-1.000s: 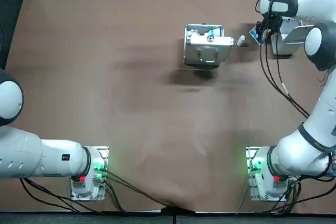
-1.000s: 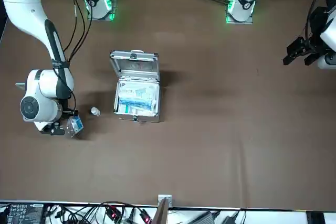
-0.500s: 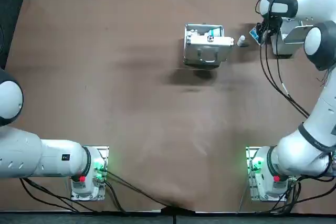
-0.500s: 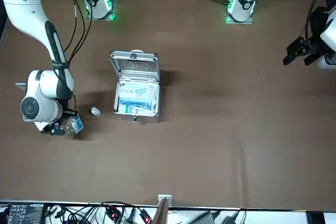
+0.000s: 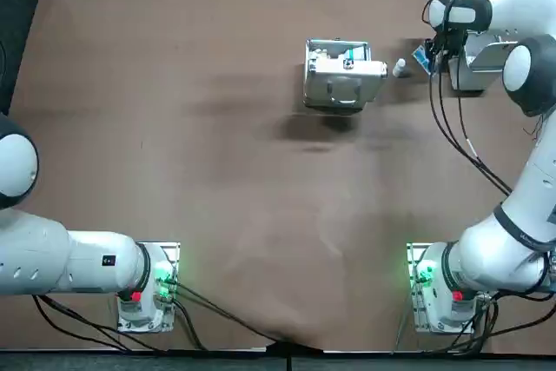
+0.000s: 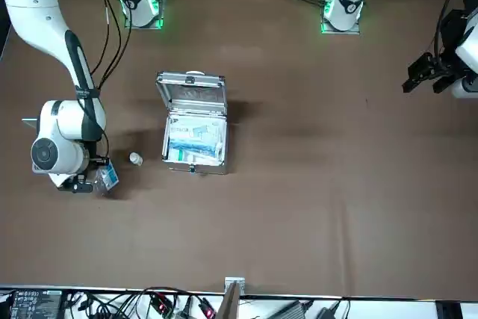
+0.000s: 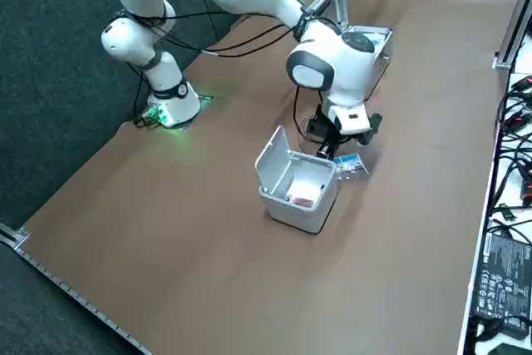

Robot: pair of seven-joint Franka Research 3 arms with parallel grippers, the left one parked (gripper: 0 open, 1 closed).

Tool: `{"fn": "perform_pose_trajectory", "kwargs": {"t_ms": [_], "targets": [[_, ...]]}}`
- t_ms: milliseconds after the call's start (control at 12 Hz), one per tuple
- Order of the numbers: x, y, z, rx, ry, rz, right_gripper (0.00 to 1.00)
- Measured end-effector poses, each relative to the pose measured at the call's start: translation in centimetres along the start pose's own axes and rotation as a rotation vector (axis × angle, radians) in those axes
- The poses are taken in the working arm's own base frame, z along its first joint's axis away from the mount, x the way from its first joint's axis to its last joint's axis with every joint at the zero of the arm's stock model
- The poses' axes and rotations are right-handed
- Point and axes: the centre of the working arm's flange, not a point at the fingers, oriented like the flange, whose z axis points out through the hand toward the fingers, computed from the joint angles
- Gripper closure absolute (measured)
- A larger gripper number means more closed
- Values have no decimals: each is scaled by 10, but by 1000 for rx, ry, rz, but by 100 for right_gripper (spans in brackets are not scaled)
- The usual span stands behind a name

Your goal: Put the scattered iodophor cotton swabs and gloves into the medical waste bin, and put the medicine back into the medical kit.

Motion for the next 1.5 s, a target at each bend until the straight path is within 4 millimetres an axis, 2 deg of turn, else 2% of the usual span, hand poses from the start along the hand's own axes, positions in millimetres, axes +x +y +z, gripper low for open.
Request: {"fn": "perform_pose_trajectory", "kwargs": {"t_ms": [667, 750, 1333, 1500], "targets": [[0, -1, 0, -7, 1, -6, 62], [0, -1, 0, -7, 1, -6, 66], [0, -1, 0, -7, 1, -7, 70], [0, -1, 0, -7, 1, -7, 74]]}}
